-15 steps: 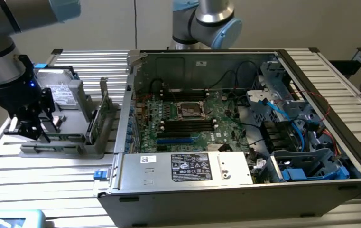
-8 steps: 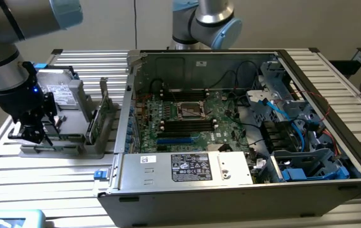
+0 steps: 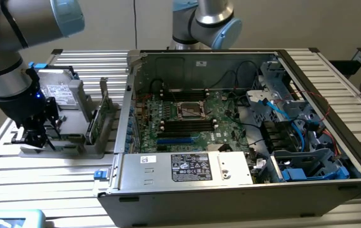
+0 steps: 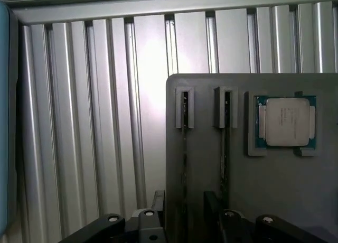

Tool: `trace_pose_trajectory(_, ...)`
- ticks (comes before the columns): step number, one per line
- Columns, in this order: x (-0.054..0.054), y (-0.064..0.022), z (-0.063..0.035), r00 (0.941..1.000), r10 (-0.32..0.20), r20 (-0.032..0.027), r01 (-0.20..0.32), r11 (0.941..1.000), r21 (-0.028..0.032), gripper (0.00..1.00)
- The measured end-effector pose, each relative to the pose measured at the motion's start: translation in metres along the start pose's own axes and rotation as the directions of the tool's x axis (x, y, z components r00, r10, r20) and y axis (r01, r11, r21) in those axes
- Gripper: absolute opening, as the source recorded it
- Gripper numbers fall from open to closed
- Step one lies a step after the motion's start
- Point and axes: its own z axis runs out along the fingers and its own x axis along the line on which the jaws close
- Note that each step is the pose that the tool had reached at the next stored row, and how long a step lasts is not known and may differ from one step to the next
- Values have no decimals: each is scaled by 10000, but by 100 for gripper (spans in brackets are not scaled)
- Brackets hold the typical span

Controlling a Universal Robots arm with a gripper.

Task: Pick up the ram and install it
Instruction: 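Pick up the ram and move it above insertion slot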

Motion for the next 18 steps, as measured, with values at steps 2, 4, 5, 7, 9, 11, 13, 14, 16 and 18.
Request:
trace_pose_trajectory(2, 10, -1, 22, 10000, 0, 2, 0, 10000, 3, 42)
trace_pose_trajectory(4, 10, 0, 57, 10000, 1, 0, -1, 10000, 1, 42)
trace_pose_trajectory(5, 10, 1, 72, 10000, 1, 0, -1, 10000, 0, 42)
trace_pose_trajectory(7, 10, 1, 93, 10000, 0, 1, 0, 10000, 1, 42)
trace_pose_trajectory(9, 10, 1, 102, 10000, 0, 0, 0, 10000, 0, 42)
trace_pose_trajectory(11, 10, 1, 110, 10000, 0, 1, 0, 10000, 1, 42)
trace_pose_trajectory(13, 9, 1, 121, 10000, 0, 2, 0, 10000, 2, 42)
trace_pose_trajectory(14, 8, 1, 129, 10000, 1, 3, -1, 10000, 3, 42)
trace_pose_trajectory(16, 6, 3, 146, 10000, 0, 4, 0, 10000, 0, 42)
trace_pose_trajectory(18, 5, 5, 157, 10000, 0, 18, 0, 10000, -2, 42)
